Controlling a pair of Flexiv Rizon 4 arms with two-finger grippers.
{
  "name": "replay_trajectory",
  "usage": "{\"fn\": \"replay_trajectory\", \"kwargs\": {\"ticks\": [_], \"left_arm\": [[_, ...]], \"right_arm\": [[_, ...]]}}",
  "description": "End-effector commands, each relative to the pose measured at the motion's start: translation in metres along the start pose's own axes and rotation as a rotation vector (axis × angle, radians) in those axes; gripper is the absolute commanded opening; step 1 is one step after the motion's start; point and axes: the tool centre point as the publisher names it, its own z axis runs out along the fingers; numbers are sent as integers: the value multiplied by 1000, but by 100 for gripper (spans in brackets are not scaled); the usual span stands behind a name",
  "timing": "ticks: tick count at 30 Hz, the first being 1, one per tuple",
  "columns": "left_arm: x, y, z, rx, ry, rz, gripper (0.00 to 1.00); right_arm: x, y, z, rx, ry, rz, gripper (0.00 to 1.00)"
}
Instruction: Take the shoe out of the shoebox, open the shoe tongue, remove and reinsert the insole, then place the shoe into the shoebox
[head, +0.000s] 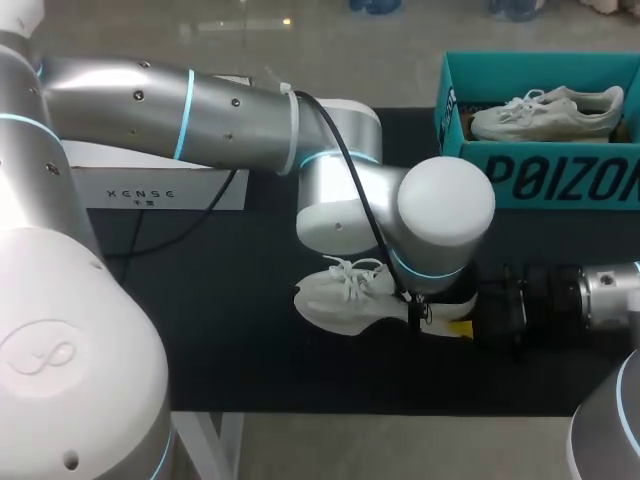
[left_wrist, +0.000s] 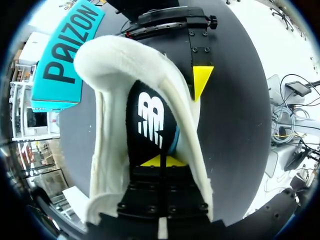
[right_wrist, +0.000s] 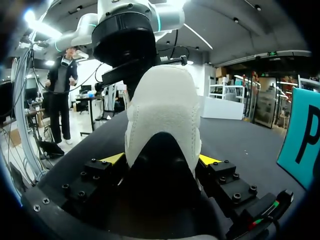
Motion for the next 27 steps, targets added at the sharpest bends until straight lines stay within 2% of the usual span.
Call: {"fn": "replay_trajectory", "kwargs": {"ticks": [1,13,27], "left_arm": [[-4,8,-17,18,-16,-7,0],[-11,15,-47,60,-42,-24,0],[-20,24,-61,69,-57,-88,0]], "right_arm": [[2,-2,3,3,0,1,0],[2,-2,3,3,0,1,0],[2,-2,3,3,0,1,0]]}}
